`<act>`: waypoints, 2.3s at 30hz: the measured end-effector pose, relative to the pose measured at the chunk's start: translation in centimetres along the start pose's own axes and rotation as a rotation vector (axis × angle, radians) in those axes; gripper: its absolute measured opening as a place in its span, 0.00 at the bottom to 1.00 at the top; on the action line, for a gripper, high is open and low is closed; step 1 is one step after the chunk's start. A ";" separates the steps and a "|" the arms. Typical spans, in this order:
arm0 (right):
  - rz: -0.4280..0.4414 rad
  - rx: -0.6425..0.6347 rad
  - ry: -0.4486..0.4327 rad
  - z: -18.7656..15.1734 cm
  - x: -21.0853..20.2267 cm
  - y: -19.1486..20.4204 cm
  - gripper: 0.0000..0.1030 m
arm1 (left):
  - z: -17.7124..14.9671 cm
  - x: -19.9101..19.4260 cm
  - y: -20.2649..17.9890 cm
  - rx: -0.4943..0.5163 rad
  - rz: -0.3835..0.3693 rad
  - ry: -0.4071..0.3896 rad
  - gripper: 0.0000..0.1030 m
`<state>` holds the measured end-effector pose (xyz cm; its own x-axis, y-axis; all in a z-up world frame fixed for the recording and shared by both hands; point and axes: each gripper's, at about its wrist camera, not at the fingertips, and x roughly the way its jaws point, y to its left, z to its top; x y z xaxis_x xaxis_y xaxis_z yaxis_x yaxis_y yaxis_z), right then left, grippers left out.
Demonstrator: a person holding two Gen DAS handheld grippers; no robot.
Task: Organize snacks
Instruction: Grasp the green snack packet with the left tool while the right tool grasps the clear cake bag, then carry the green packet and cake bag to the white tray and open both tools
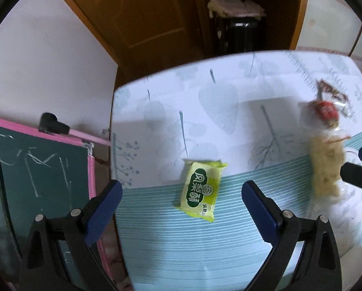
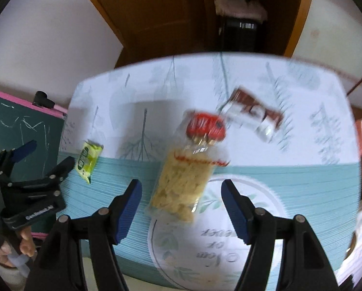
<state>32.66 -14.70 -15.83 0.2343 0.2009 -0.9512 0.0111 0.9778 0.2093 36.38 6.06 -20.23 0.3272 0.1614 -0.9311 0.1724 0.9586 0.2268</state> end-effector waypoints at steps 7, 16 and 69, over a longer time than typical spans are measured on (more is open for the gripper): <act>0.010 0.059 0.070 -0.1 3.4 0.4 0.66 | -0.6 3.8 0.1 -0.038 -0.024 0.063 0.96; -0.091 0.023 0.108 -0.6 6.0 1.6 0.67 | -1.1 5.3 0.3 -0.072 -0.077 0.076 0.57; 0.163 -0.198 -0.541 -26.6 -26.4 1.5 0.56 | -25.6 -31.7 -4.2 -0.148 -0.225 -0.500 0.37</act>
<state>0.63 -17.00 3.58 0.6802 0.3417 -0.6486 -0.2362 0.9397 0.2473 1.44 2.94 1.04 0.7038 -0.1465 -0.6951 0.1681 0.9851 -0.0373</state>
